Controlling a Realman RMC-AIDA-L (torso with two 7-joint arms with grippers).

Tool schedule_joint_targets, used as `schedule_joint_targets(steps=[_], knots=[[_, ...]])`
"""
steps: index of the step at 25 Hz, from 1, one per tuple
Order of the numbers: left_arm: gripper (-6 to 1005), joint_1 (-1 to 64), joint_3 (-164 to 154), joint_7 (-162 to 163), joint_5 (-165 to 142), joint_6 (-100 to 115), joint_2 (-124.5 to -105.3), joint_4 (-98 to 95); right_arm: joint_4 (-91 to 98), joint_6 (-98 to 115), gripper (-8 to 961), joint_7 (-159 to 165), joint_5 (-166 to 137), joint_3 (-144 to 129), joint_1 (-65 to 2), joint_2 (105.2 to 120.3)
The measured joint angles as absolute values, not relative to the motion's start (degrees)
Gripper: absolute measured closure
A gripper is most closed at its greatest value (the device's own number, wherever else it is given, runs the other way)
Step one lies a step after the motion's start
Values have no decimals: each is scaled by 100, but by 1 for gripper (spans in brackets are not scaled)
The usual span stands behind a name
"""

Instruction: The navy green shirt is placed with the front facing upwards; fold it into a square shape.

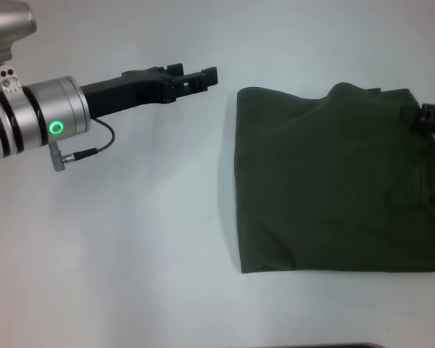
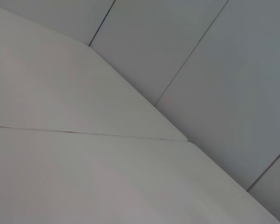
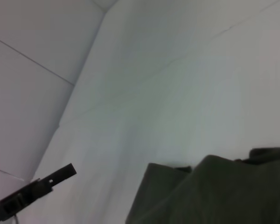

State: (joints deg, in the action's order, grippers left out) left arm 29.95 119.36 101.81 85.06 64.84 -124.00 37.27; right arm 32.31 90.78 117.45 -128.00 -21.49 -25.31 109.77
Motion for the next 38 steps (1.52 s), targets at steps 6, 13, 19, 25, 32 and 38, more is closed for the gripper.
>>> schedule_joint_targets(steps=[6,13,19,25,32,38], knots=[[127,2998,11945,10179,8519,6486,-12396,3684,2958,8607,327,11747,-12973,-2219,-2566,11003],[127,2997,11954,10177,8526,6466,-12392,3682,2945,8395,589,11792,-13094,-2261,-2586,11043],[127,3010,11954,10177,8498,6436,-12392,3682,2951,8370,708,11837,-13101,-2322,-2551,11047],[127,3027,11916,10237,8459,6517,-12361,3676,3054,8982,854,11510,-12753,-2228,-2586,10996],[127,2930,11900,10684,7872,6926,-12300,3666,3343,9486,890,11443,-12121,-2222,-2585,10937],[127,2867,11928,10966,7575,7544,-12229,3664,3349,9537,671,11393,-11977,-2169,-2611,10861]])
